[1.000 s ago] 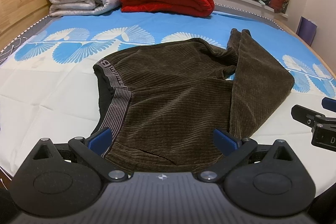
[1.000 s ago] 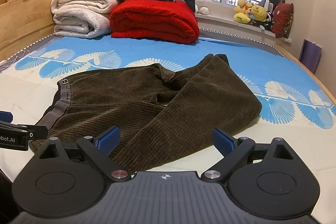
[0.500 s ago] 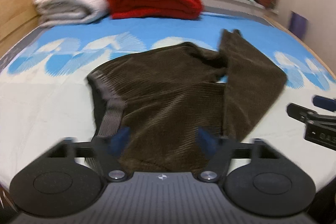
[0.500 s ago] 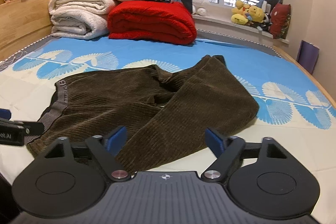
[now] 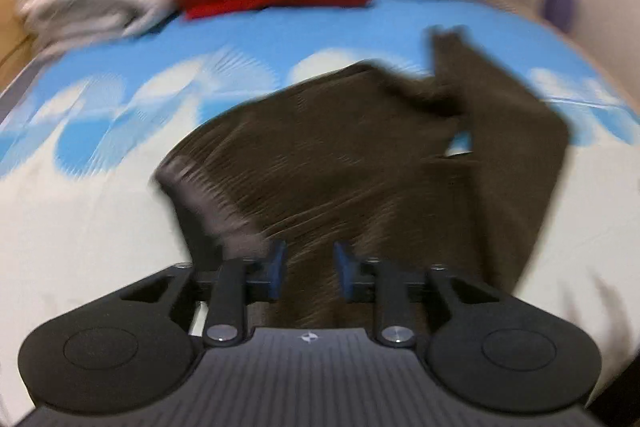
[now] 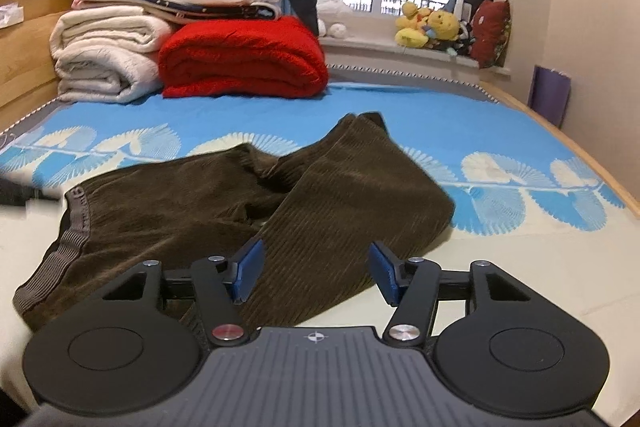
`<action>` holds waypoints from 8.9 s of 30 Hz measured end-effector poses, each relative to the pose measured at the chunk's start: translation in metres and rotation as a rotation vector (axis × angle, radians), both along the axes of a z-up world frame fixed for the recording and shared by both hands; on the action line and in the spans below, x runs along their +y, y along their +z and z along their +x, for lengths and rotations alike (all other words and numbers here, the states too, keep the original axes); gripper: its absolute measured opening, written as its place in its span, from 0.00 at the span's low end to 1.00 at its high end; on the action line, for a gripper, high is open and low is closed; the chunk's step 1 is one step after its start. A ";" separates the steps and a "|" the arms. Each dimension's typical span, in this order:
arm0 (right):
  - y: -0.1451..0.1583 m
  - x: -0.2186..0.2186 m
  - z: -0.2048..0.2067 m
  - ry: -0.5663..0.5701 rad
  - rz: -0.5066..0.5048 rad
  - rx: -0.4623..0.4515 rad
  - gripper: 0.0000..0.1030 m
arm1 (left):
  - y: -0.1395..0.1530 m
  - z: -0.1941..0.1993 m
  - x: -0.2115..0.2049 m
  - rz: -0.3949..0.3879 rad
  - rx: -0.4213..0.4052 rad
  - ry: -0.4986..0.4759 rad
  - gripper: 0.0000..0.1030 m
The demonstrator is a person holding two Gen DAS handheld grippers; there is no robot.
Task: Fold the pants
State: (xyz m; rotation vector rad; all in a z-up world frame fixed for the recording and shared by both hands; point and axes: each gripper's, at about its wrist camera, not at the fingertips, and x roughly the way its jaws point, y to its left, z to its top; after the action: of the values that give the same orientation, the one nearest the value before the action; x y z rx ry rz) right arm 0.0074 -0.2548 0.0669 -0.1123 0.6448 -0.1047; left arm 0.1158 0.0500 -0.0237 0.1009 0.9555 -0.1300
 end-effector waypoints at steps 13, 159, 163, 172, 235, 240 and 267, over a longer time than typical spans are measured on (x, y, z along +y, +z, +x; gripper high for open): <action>-0.018 -0.051 0.159 0.051 0.073 0.099 0.62 | -0.023 0.043 0.028 -0.013 0.134 0.166 0.36; -0.065 -0.362 0.076 -0.536 0.325 0.437 0.09 | -0.063 0.039 0.008 0.092 0.325 0.152 0.82; -0.090 -0.370 0.048 -0.484 0.368 0.596 0.10 | -0.065 0.037 0.008 0.108 0.332 0.152 0.82; -0.091 -0.403 0.024 -0.552 0.632 0.451 0.23 | -0.067 0.039 0.002 0.135 0.335 0.148 0.82; -0.097 -0.498 -0.022 -1.059 0.687 0.050 0.47 | -0.062 0.035 0.034 0.058 0.327 0.175 0.61; -0.110 -0.486 0.013 -1.051 0.514 0.166 0.30 | -0.066 0.036 0.021 0.088 0.316 0.134 0.54; -0.087 -0.476 -0.003 -1.141 0.350 0.269 0.36 | -0.053 0.011 0.015 0.153 0.275 -0.007 0.18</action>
State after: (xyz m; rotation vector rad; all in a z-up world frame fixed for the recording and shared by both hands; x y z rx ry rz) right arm 0.0044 -0.7312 -0.0202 0.6046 0.9222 -1.0839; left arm 0.1269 0.0651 -0.0765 0.2316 1.2392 -0.0780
